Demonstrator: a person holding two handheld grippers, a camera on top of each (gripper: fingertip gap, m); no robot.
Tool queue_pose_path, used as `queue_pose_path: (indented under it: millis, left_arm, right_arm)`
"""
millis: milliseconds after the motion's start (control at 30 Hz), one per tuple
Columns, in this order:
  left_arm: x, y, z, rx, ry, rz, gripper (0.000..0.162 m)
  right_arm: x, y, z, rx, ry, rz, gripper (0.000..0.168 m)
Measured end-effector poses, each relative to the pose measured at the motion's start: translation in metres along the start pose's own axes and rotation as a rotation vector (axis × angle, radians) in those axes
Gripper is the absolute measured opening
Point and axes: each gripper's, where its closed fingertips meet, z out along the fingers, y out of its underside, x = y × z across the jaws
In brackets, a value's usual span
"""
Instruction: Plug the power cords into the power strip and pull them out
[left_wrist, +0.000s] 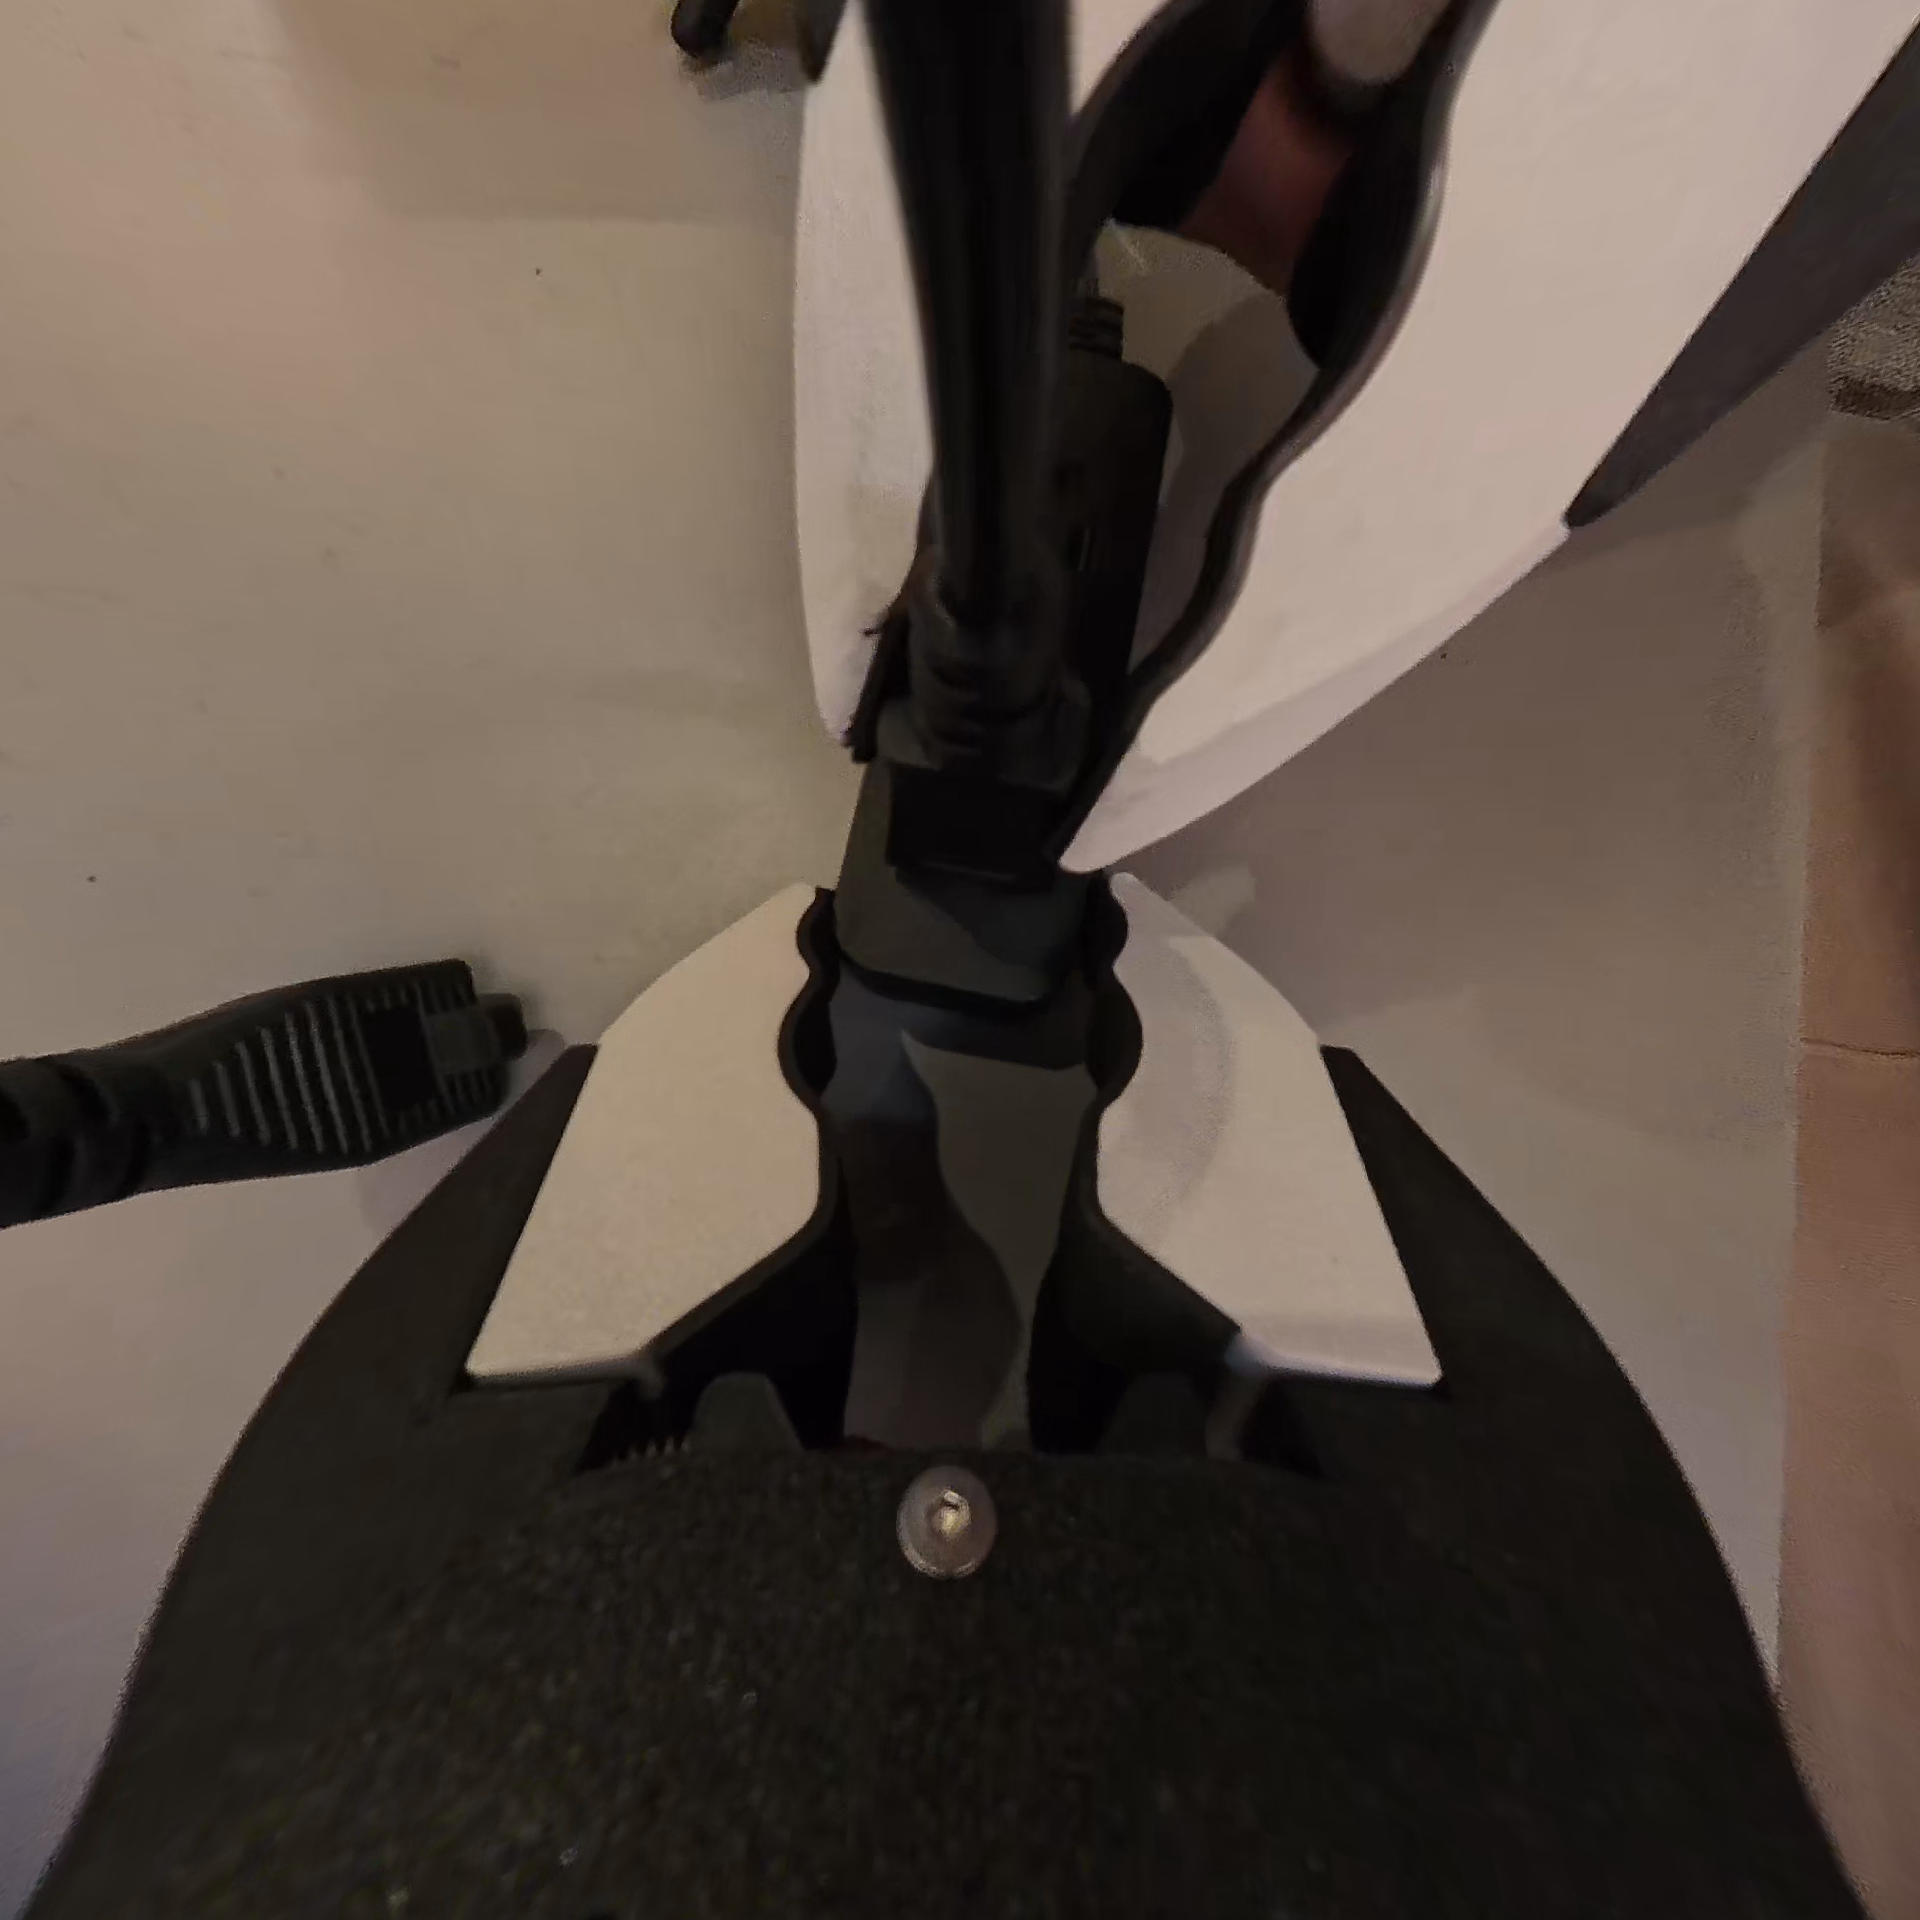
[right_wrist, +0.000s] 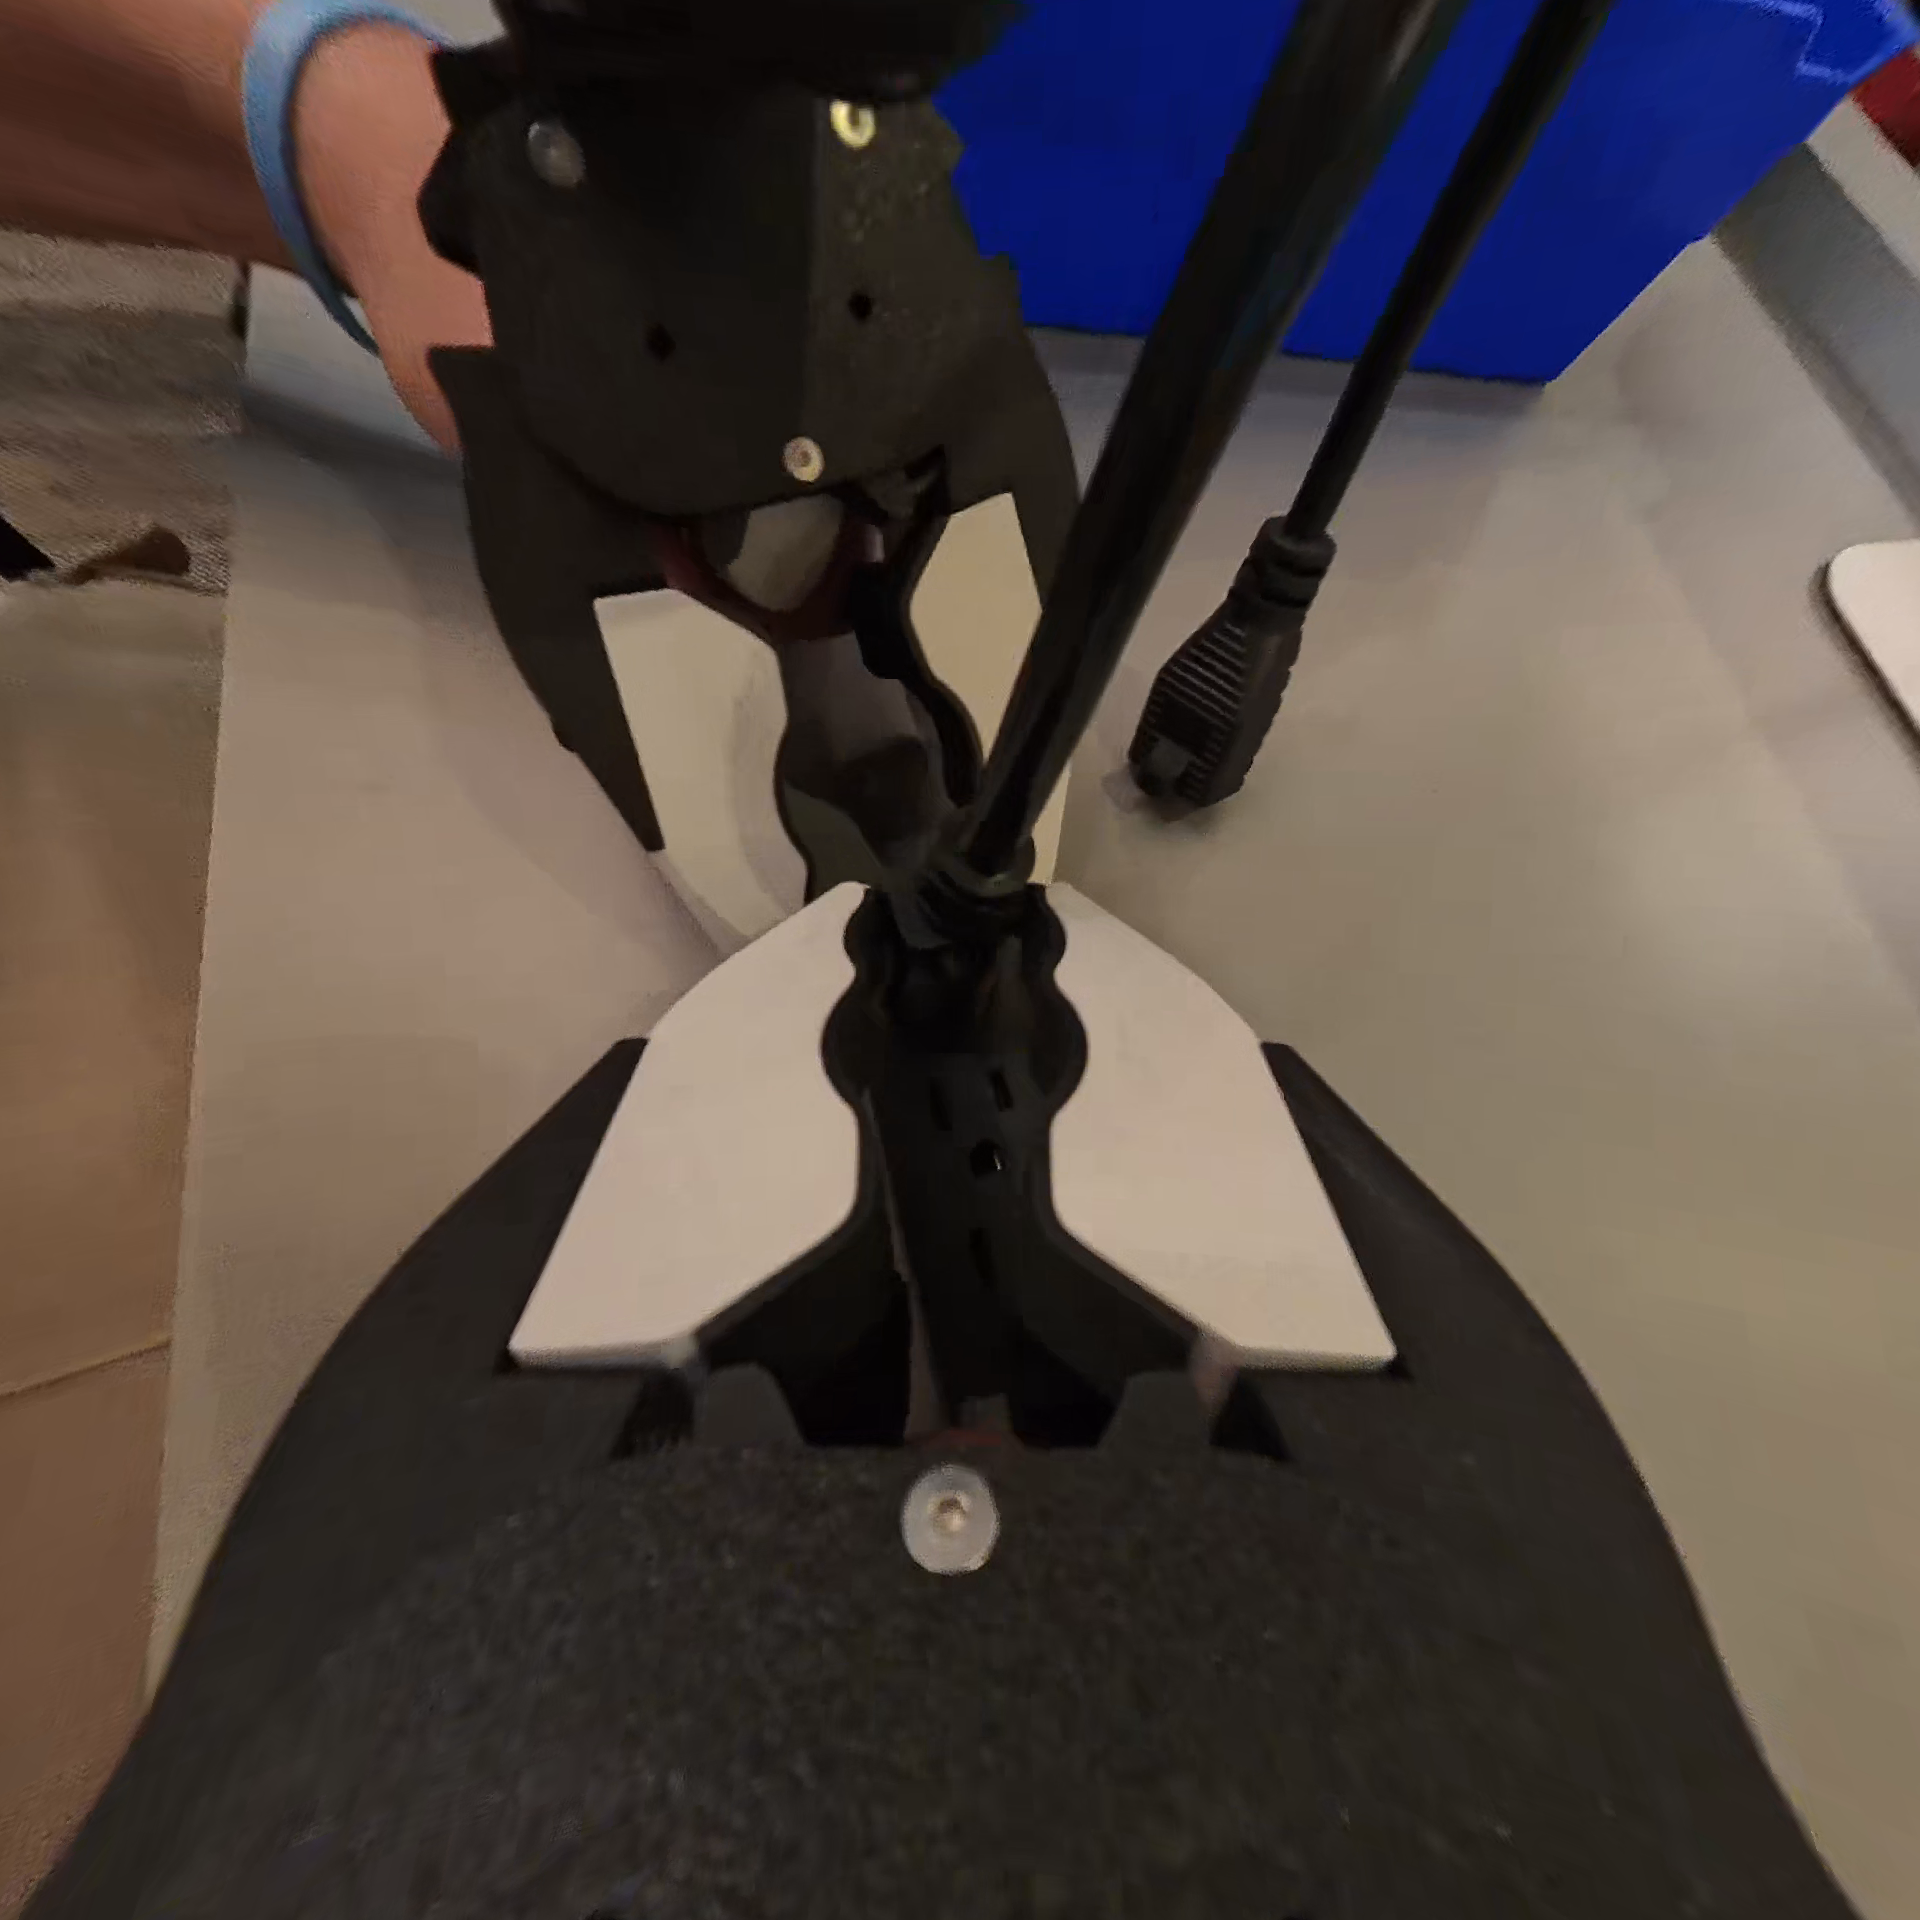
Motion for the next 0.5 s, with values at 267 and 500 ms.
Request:
queue_pose_path:
  millis: [267,500]
  left_arm:
    - [0.0022,-0.0002,0.0012,-0.009,0.016,0.000,0.046]
    - [0.0028,-0.0016,0.0029,-0.008,0.025,-0.002,0.046]
  right_arm:
    - [0.0000,-0.0021,0.0034,0.048,-0.104,0.131,0.025]
    - [-0.0023,0.0033,-0.0040,0.029,-0.089,0.098,0.025]
